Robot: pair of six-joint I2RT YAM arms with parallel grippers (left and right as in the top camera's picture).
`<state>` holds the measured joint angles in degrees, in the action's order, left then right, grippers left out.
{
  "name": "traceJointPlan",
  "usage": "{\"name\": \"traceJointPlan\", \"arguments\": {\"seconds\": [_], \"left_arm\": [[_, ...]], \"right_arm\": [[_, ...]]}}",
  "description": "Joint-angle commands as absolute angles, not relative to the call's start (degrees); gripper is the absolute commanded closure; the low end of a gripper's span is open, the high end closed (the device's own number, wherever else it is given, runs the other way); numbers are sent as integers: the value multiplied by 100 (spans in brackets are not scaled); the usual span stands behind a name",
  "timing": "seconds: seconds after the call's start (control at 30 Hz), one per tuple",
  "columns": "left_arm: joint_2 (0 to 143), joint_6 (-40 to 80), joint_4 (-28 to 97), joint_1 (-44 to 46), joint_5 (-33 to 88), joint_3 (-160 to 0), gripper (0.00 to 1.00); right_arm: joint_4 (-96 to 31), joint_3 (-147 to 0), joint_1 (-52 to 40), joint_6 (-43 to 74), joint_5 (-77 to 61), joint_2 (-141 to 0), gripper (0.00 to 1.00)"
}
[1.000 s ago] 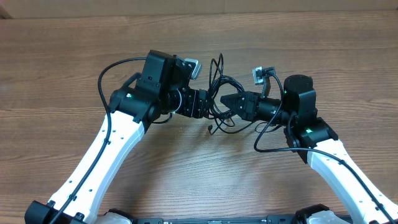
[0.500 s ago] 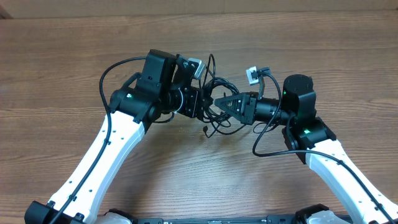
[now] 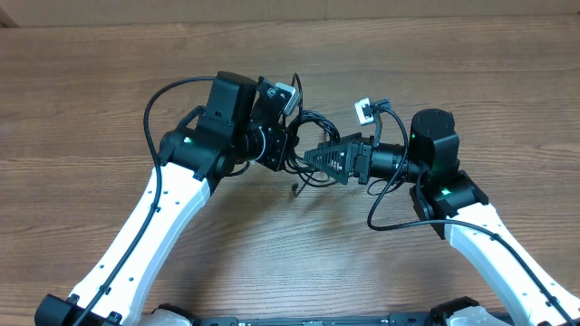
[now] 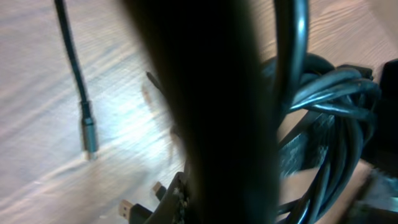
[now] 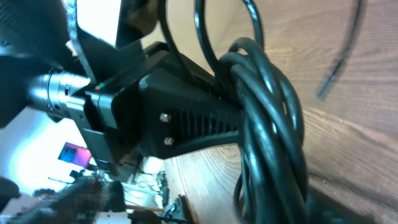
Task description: Untangle cables
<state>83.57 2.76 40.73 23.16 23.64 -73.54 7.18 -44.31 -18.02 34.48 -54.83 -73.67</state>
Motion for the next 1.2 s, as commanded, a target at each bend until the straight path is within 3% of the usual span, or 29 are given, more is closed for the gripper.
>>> {"name": "traceJointPlan", "arguments": {"seconds": [0.0,0.5,0.57,0.63,0.73,0.83,0.93,1.07,1.17], "left_arm": [[8281,-757,4027,2283,1492,-7397,96],[8278,-1955,4200,2272,1441,-7397,96],[8278,-1953,4202,2272,1463,-7397,96],[8278,-1977,4200,2272,1518,-7397,96],[8278,-2189,4213,2272,1793,-7397,96],[8278,-2408,4217,2272,2084,-7397,96],[8278,-2405,4222,2272,2080,-7397,96],[8281,-2399,4263,2272,1986,-7397,96],[8281,-2351,4305,2263,1863,-7397,96]], "right_arm": [[537,-4464,-1789,3406,-5188,-7332,3],[-226,-4464,-1787,3404,-3857,-7332,5],[-222,-4464,-1787,3297,-3861,-7332,12],[-224,-4464,-1789,2936,-3983,-7332,27],[-183,-4464,-1789,2502,-4375,-7332,34],[-176,-4464,-1789,2349,-4469,-7332,56],[-121,-4464,-1789,2351,-4471,-7332,70],[-93,-4464,-1789,2351,-4541,-7330,80],[-49,-4464,-1789,2351,-4648,-7332,82]]}}
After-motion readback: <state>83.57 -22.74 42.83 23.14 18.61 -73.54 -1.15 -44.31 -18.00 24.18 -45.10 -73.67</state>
